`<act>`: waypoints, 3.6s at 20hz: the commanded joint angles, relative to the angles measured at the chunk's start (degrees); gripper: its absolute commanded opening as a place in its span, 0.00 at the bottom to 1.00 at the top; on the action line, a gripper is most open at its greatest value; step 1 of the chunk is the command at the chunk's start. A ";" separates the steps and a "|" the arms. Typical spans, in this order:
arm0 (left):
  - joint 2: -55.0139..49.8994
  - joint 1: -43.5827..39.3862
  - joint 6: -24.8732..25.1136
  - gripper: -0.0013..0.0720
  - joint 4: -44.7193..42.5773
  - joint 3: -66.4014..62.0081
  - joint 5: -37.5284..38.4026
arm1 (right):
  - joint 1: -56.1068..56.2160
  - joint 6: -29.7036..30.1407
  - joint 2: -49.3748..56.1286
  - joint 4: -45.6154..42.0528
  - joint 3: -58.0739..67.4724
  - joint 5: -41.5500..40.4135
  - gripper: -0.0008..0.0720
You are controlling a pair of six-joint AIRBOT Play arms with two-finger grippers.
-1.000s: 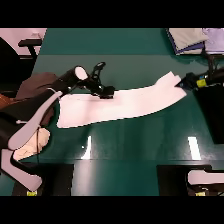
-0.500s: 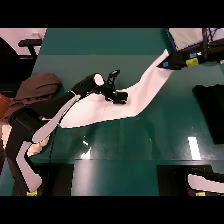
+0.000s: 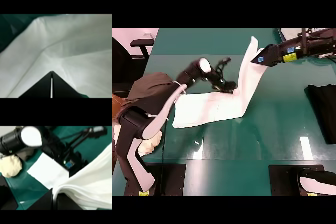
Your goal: Fold the shirts.
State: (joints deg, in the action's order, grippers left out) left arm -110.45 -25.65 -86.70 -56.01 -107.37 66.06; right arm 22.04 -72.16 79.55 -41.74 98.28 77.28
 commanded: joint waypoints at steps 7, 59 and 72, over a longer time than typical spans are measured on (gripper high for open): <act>15.06 20.50 -0.11 0.05 -13.49 -12.13 10.54 | 20.24 7.56 8.11 12.52 0.33 -17.86 0.03; 27.85 14.34 2.64 0.05 -6.47 -6.82 6.21 | -49.42 -7.93 6.99 -16.41 -3.32 -4.79 0.03; 27.85 14.34 2.54 0.06 -6.51 -6.78 6.84 | -56.59 -6.21 7.02 -11.98 12.98 -5.75 0.03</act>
State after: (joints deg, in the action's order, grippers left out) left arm -82.56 -11.33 -84.16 -62.50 -114.17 72.31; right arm -34.48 -78.76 86.63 -54.50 105.01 69.95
